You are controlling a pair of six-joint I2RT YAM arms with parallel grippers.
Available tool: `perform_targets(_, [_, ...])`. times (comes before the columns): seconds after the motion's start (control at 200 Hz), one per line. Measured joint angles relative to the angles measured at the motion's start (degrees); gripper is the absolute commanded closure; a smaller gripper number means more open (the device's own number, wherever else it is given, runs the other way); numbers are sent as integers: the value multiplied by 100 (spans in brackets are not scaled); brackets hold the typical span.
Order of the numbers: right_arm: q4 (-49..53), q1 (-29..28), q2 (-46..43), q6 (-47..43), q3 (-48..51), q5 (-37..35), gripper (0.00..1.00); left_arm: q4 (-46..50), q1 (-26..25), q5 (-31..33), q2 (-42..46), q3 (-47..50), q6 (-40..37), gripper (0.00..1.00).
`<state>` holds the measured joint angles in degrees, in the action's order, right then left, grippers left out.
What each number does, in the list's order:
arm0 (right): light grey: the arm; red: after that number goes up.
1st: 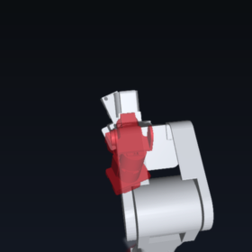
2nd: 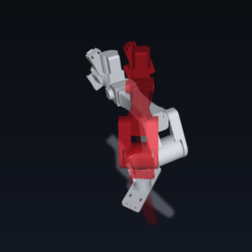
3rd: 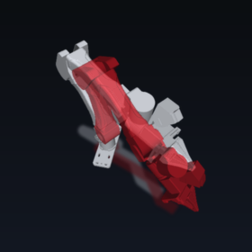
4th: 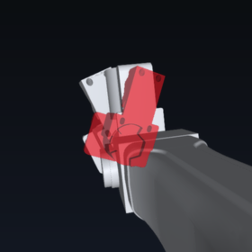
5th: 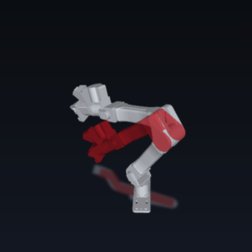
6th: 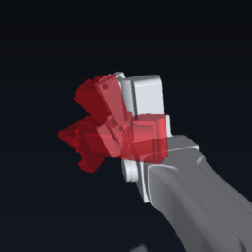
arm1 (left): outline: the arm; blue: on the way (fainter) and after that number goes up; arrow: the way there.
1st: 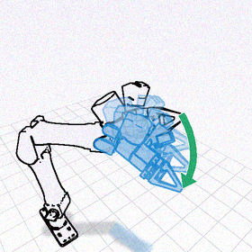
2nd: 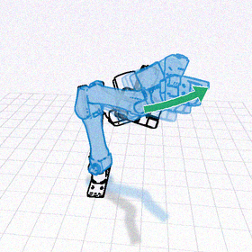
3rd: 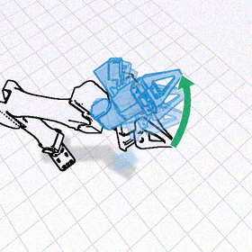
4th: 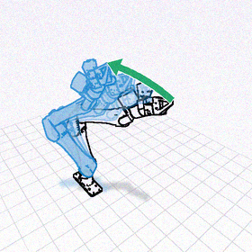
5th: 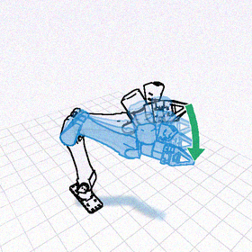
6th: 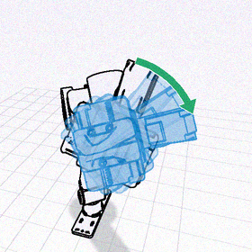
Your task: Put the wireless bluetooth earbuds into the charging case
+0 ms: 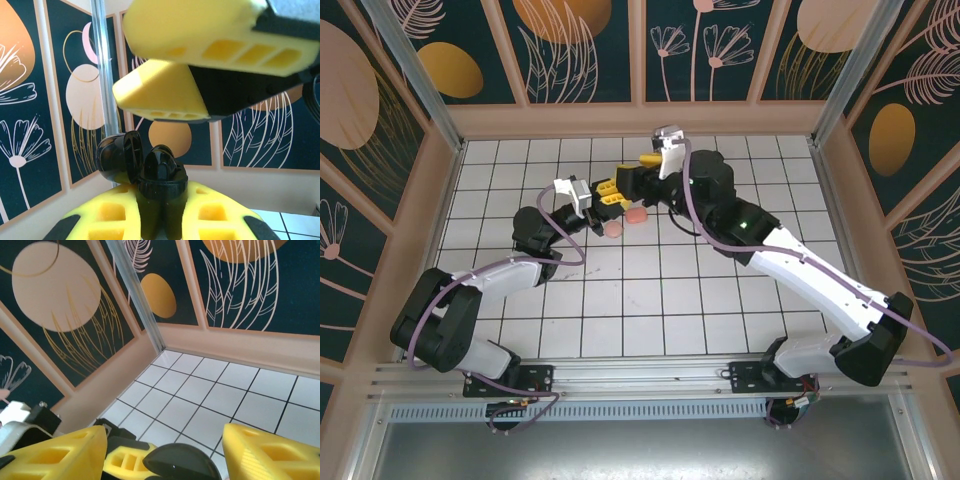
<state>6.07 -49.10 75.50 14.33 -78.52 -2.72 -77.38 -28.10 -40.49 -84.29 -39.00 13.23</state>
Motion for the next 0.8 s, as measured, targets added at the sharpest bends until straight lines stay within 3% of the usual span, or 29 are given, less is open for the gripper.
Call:
perform_targets(0.15, [216,382,114,219,-509,304,43,-37,0,-4,-39,0,2,100])
perform_targets(0.27, [649,946,505,411,-1362,723,69,-33,0,-11,-63,0,-4,100])
perform_targets(0.405, [1307,1250,1130,487,-2181,1143,89,61,0,-46,-63,-9,-81,100])
perform_targets(0.571, [2249,1263,1941,439,-2800,1635,97,269,0,-92,-61,-44,-208,100])
perform_targets(0.801, [3132,1202,2280,352,-2879,1958,99,472,0,-127,-66,-98,-310,100])
